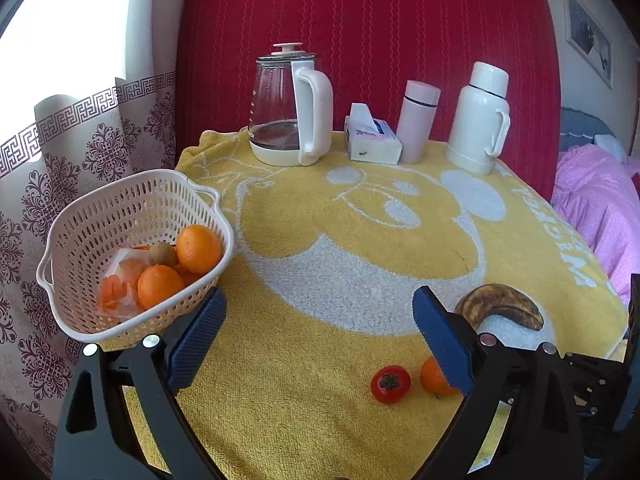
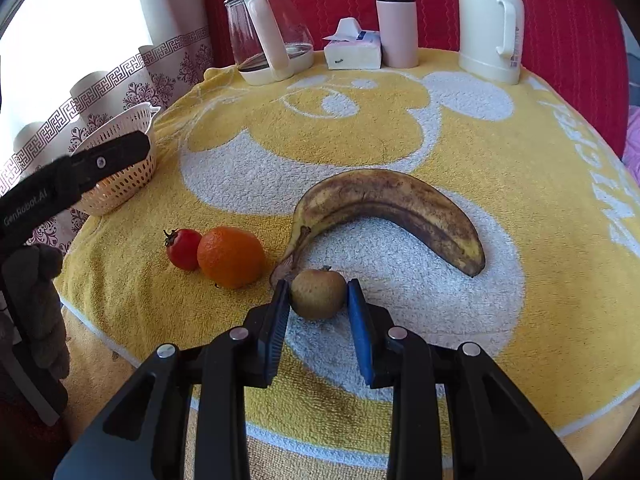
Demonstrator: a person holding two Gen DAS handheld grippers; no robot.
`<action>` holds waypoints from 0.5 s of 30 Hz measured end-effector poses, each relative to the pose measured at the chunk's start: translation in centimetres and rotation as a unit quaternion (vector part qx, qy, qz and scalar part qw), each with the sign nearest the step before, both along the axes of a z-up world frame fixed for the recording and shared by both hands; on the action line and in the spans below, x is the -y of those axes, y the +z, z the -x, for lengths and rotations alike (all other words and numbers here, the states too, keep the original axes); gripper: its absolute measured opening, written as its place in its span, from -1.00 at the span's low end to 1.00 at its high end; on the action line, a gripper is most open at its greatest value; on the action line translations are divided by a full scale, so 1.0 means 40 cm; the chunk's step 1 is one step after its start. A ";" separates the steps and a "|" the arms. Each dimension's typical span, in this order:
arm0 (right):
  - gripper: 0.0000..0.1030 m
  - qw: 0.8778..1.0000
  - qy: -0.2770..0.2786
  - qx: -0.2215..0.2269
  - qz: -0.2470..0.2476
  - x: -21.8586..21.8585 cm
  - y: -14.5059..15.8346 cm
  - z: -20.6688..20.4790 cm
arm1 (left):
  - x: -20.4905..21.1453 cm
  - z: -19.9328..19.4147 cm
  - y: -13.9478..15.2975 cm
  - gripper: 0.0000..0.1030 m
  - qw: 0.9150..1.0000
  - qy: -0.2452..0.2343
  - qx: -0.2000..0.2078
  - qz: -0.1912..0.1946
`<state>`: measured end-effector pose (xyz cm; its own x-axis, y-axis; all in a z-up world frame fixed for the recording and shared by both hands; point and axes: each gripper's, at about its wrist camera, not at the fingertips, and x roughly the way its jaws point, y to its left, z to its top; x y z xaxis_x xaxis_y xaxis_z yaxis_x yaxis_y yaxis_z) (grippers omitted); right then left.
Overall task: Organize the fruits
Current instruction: 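Close the right tool on the kiwi while the left tool approaches the large red tomato, then grasp the large red tomato with the left tool while the right tool holds the kiwi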
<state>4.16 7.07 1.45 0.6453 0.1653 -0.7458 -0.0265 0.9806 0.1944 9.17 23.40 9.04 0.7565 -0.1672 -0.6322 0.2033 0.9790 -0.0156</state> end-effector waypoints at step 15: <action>-0.40 1.000 0.005 -0.005 -0.009 0.002 -0.007 -0.006 | 0.041 0.024 -0.099 -0.18 0.995 -0.078 -0.069 0.011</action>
